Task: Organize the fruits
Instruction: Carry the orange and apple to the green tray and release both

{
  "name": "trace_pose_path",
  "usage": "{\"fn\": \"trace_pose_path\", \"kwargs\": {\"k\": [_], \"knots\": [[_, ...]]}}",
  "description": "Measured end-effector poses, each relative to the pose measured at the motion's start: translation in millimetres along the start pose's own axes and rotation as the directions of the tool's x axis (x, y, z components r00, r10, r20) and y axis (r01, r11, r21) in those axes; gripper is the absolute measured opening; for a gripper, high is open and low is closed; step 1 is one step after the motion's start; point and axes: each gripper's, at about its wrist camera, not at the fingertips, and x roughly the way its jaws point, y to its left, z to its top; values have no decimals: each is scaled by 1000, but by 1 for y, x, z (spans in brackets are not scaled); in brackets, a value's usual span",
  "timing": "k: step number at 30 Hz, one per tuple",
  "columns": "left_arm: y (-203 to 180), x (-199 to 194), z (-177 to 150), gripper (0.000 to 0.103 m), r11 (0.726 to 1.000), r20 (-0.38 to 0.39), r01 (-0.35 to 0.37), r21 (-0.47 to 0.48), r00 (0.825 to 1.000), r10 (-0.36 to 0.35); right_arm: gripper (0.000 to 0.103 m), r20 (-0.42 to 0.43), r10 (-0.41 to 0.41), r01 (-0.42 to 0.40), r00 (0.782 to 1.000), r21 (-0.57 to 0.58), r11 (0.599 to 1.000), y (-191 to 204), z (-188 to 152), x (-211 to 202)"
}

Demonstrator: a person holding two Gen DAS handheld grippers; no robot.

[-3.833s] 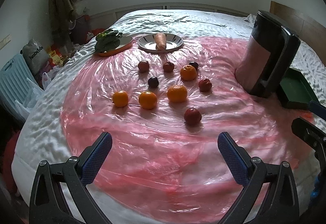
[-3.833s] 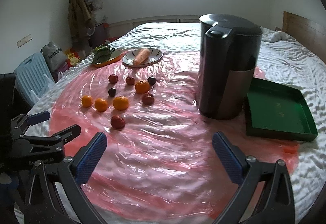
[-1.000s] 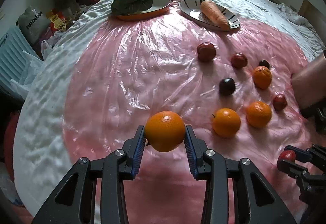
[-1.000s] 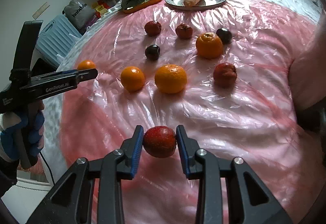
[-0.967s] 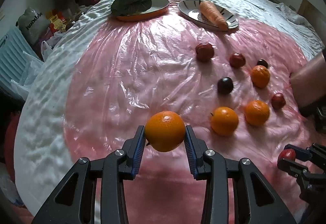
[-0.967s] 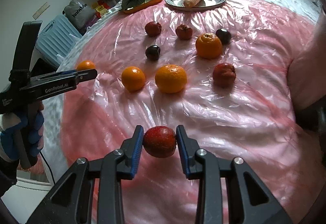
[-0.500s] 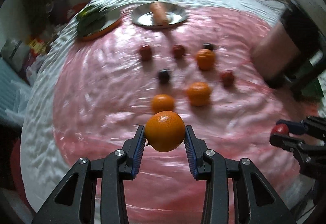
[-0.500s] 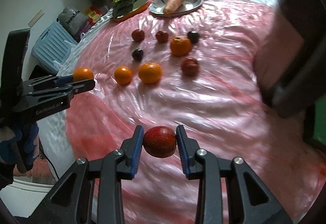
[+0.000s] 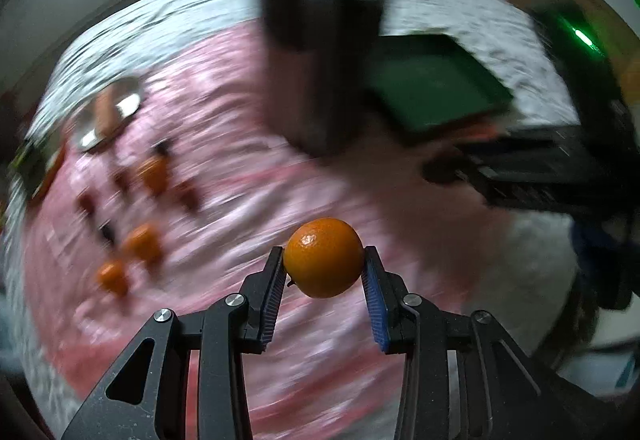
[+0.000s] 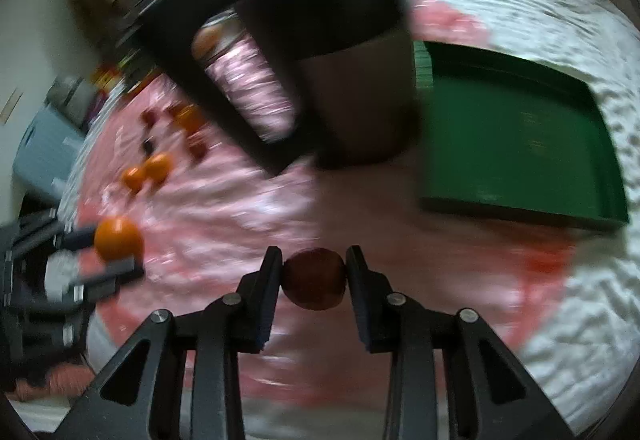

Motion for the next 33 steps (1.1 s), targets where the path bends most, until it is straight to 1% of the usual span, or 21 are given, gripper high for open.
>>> {"fn": "trace_pose_path", "kwargs": {"k": [4, 8, 10, 13, 16, 18, 19, 22, 26, 30, 33], "knots": [[-49, 22, 38, 33, 995, 2, 81, 62, 997, -82, 43, 52, -61, 58, 997, 56, 997, -51, 8, -18], [-84, 49, 77, 33, 990, 19, 113, 87, 993, -115, 43, 101, -121, 110, 987, 105, 988, -106, 27, -29], [-99, 68, 99, 33, 991, 34, 100, 92, 994, -103, 43, 123, -158, 143, 980, 117, 983, -135, 41, -28], [-111, 99, 131, 33, 995, 50, 71, 75, 996, -75, 43, 160, -198, 178, 967, 131, 975, -175, 63, -22], [-113, 127, 158, 33, 999, 66, 21, 44, 998, -24, 43, 176, -226, 204, 958, 133, 970, -207, 79, -12], [-110, 144, 172, 33, 1000, 70, -8, 18, 998, 7, 43, 182, -237, 214, 954, 137, 967, -218, 84, -3], [-108, 155, 178, 33, 1000, 70, -18, 5, 997, 17, 43, 188, -241, 216, 952, 145, 966, -229, 88, 2], [-106, 177, 191, 33, 999, 70, -32, -29, 997, 34, 43, 200, -246, 216, 948, 159, 963, -245, 93, 10], [-106, 213, 204, 33, 994, 43, -56, -90, 997, 60, 43, 213, -255, 222, 943, 164, 961, -264, 98, 22], [-99, 231, 198, 33, 988, 12, -83, -133, 996, 86, 43, 220, -262, 223, 940, 188, 957, -283, 99, 36], [-101, 234, 195, 34, 987, 26, -109, -117, 993, 113, 43, 220, -267, 228, 938, 189, 955, -292, 100, 44]]}}
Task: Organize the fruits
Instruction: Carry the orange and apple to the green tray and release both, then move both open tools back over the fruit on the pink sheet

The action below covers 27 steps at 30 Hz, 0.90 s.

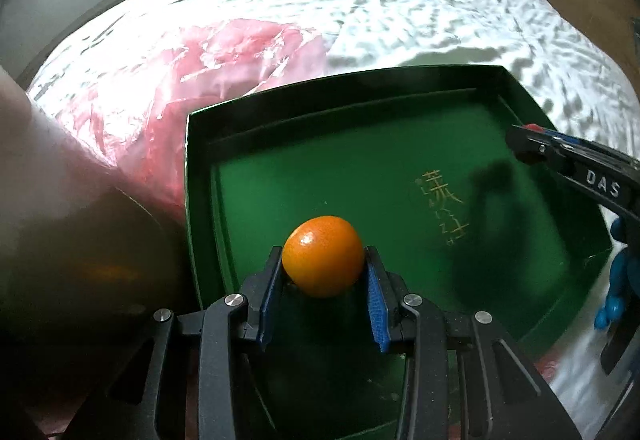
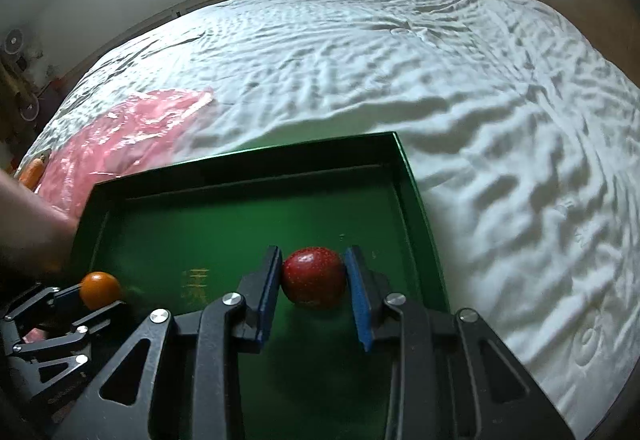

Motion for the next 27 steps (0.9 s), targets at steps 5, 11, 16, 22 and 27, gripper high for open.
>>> {"fn": "trace_pose_path", "kwargs": {"k": [5, 11, 16, 22, 27], "knots": [[1, 2, -3, 34, 1000, 14, -8, 3, 1000, 8, 43, 4, 14, -14, 1000, 10, 1000, -6, -1, 14], [1, 2, -2, 36, 1000, 14, -3, 4, 1000, 3, 47, 4, -5, 5, 1000, -6, 1000, -7, 1, 19], [-5, 1, -2, 45, 1000, 10, 4, 19, 1000, -4, 93, -15, -22, 21, 1000, -33, 999, -3, 1, 22], [-9, -8, 0, 50, 1000, 26, -1, 28, 1000, 0, 103, -21, -50, 49, 999, -68, 996, 3, 5, 16], [-11, -24, 1, 55, 999, 62, -4, 44, 998, 1, 103, 3, -66, 66, 998, -63, 996, 7, 9, -4]]}}
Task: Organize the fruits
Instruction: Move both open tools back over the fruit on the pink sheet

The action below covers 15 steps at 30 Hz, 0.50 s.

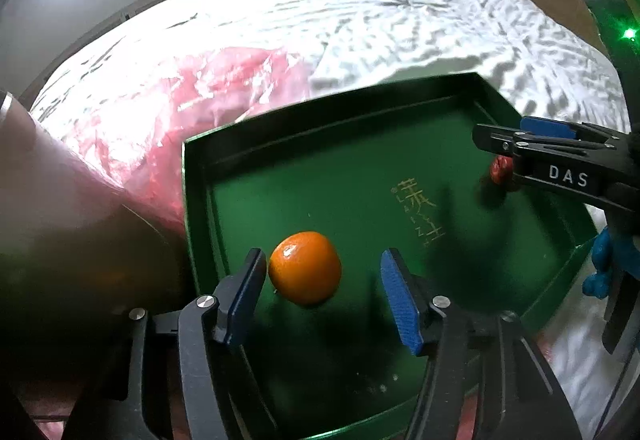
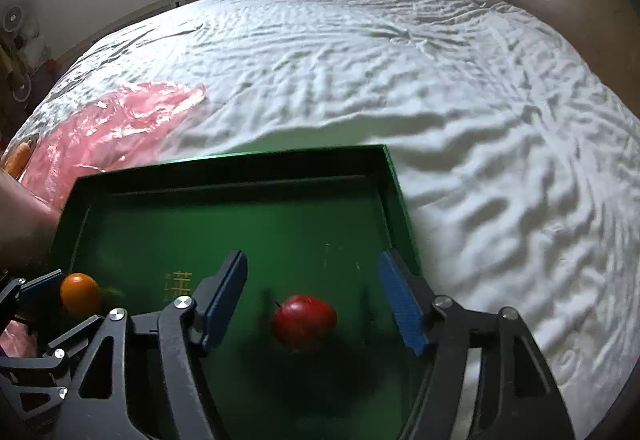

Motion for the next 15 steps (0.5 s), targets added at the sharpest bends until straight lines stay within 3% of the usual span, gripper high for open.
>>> {"fn": "trace_pose_path", "kwargs": {"k": [15], "knots": [[-9, -70, -29, 58, 991, 64, 82, 103, 994, -88, 103, 12, -11, 11, 1000, 34, 999, 27, -30, -75]]}}
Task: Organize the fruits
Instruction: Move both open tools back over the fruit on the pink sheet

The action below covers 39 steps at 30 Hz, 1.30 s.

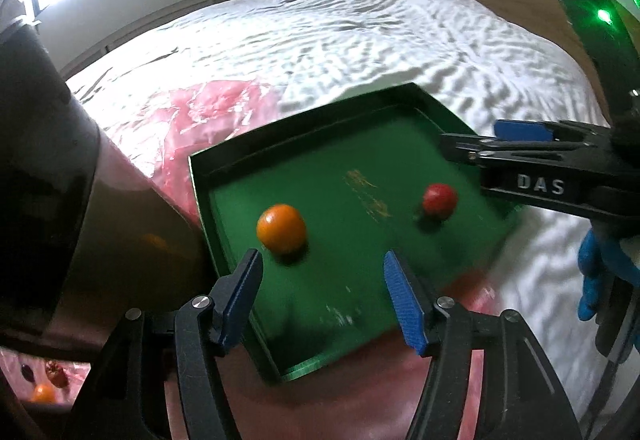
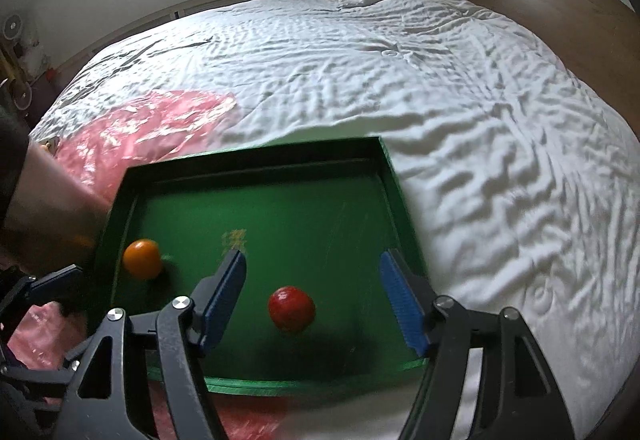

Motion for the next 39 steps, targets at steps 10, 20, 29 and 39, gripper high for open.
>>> {"fn": "trace_pose_path", "kwargs": {"k": [10, 20, 29, 39], "knots": [[-12, -39, -34, 59, 996, -18, 58, 73, 998, -57, 103, -20, -5, 6, 1000, 28, 1000, 23, -32, -37], [14, -79, -69, 59, 997, -32, 33, 65, 999, -31, 103, -55, 39, -39, 998, 8, 999, 63, -68, -69], [60, -113, -96, 59, 999, -38, -28, 28, 999, 29, 103, -79, 120, -123, 990, -33, 992, 120, -89, -92], [129, -135, -132, 59, 990, -57, -113, -89, 993, 108, 103, -134, 234, -250, 963, -126, 960, 202, -106, -99]]}}
